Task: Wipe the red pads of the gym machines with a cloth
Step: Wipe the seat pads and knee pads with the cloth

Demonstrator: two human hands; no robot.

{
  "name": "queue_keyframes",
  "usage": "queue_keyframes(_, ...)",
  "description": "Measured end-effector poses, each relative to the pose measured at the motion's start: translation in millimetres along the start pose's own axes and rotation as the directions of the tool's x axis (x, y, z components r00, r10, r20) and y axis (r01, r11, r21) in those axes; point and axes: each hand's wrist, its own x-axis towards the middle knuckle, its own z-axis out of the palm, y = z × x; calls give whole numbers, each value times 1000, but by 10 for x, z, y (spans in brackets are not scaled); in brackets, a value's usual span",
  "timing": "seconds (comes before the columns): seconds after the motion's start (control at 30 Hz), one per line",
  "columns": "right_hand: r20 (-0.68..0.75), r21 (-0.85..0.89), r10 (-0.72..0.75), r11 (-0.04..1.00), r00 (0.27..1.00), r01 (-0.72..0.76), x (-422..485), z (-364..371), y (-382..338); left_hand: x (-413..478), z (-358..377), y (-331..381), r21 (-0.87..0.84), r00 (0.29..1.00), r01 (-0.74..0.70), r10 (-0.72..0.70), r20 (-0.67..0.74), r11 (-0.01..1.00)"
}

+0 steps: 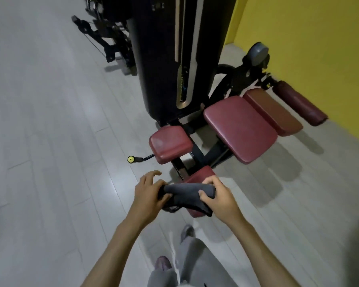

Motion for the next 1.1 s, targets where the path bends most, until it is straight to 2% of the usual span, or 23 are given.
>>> queue_keyframes(0.07,-54,153,94,985,994,-85,248,-81,83,364,-48,40,-93,987,-59,72,142,994)
queue_keyframes(0.13,-102,294,210,940,972,-172,465,-154,236,695,-31,151,-224,961,-45,103,255,974)
queue_keyframes(0.2,-124,434,310,871,943,-230,639,-184,377,943,24,284,-317,959,-19,107,264,948)
queue_keyframes(0.23,-127,535,391,801,911,-269,730,-229,457,1072,67,367,-363,958,-3,107,267,932)
queue_keyframes(0.27,-102,677,476,677,874,-290,805,-285,528,1196,103,456,-410,956,19,103,275,912)
queue_keyframes(0.33,35,925,559,296,828,-239,928,-387,643,1418,179,621,-521,954,78,87,286,850)
queue_keyframes(0.37,95,978,567,99,818,-182,980,-436,686,1510,232,694,-575,953,114,74,293,810)
queue_keyframes(0.4,137,990,570,-49,810,-133,1031,-474,717,1590,285,772,-618,949,155,58,310,771)
queue_keyframes(0.47,231,963,574,-249,786,-101,1100,-470,725,1720,414,888,-681,933,219,56,357,699)
queue_keyframes(0.53,291,932,553,-349,781,-100,1122,-381,692,1825,550,944,-710,904,257,96,416,655)
queue_keyframes(0.67,283,908,585,-419,760,-15,1146,-114,650,1988,753,877,-701,837,363,116,535,614)
queue_keyframes(0.77,244,892,614,-445,750,75,1294,170,722,2132,911,620,-672,805,405,107,584,620)
queue_keyframes(0.93,253,880,594,-469,763,73,1598,796,840,2413,1166,67,-607,762,439,83,642,663)
queue_keyframes(1.0,189,923,662,-372,725,98,1718,1064,902,2502,1325,-227,-564,776,362,95,623,743)
queue_keyframes(1.1,-13,987,848,-75,529,145,1852,1451,1062,2614,1611,-654,-475,737,293,120,665,830)
